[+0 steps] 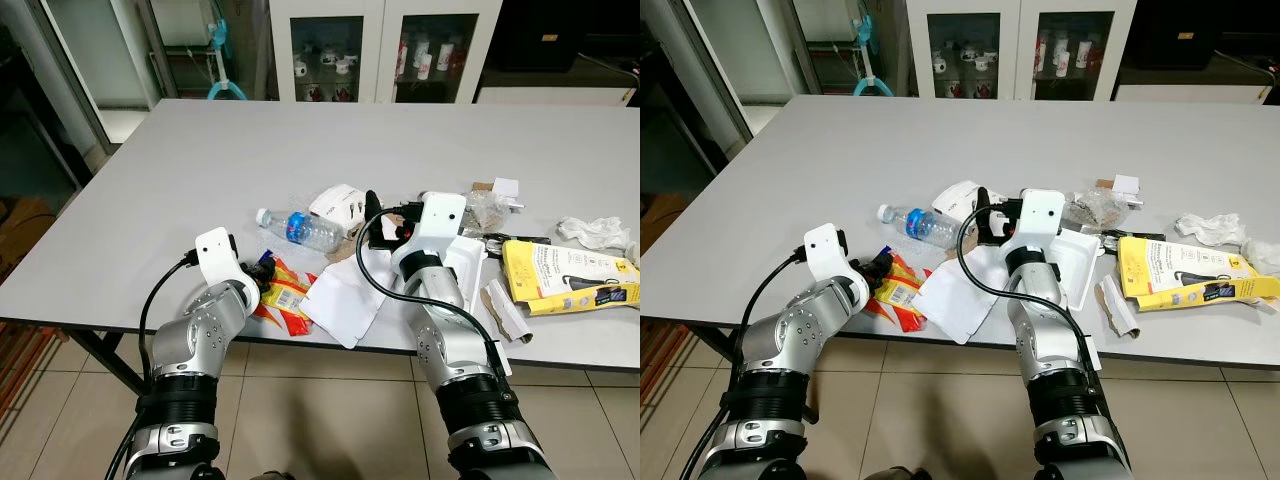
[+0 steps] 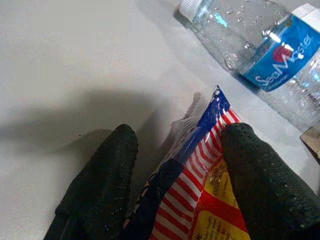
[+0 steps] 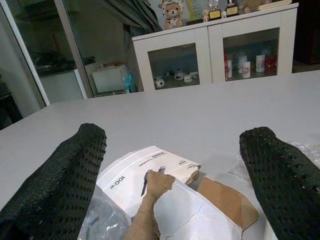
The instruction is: Picking trash to rubbish bin
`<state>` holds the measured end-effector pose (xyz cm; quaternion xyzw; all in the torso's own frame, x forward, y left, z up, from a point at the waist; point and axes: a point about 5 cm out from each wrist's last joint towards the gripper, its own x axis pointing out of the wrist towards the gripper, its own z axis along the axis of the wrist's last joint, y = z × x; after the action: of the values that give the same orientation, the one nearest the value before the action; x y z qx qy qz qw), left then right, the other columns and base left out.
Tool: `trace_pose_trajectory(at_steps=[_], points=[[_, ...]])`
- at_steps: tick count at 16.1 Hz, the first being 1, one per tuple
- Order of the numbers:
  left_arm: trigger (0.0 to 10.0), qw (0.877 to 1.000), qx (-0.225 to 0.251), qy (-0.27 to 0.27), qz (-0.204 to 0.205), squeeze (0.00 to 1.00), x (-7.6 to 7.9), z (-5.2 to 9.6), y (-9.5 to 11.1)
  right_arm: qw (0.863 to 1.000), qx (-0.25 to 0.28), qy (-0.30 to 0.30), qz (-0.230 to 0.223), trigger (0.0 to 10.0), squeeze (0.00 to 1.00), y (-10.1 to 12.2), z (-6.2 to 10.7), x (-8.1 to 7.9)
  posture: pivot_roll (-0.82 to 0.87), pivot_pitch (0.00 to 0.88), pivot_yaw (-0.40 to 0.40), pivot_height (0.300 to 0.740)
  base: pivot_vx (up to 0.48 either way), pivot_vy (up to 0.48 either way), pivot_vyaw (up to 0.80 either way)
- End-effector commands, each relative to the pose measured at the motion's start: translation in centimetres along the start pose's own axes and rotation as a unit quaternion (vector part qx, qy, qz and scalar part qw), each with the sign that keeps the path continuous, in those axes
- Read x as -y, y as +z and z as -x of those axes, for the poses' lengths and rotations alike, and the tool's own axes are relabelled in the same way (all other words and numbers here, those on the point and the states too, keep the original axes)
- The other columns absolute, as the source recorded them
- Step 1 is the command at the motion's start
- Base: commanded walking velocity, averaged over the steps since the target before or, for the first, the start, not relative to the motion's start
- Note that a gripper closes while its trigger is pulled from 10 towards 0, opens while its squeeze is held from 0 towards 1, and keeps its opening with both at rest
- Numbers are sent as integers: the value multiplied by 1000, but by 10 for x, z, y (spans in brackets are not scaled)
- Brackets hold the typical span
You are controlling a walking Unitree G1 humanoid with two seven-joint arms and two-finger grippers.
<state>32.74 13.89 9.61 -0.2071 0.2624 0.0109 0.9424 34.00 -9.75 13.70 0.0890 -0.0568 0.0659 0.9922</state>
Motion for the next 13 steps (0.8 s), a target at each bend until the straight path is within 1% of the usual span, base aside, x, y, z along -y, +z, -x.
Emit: trace_pose_trajectory(at_steps=[1, 13], points=[[0, 1000, -14, -4, -10, 0, -1, 0, -6, 1000, 1, 3, 4, 10000, 0, 2, 0, -2, 60, 20, 73, 740, 0, 0, 0], [0, 1000, 0, -5, -20, 0, 0, 1, -2, 1000, -1, 4, 5, 10000, 0, 2, 0, -2, 60, 21, 72, 740, 0, 0, 0]])
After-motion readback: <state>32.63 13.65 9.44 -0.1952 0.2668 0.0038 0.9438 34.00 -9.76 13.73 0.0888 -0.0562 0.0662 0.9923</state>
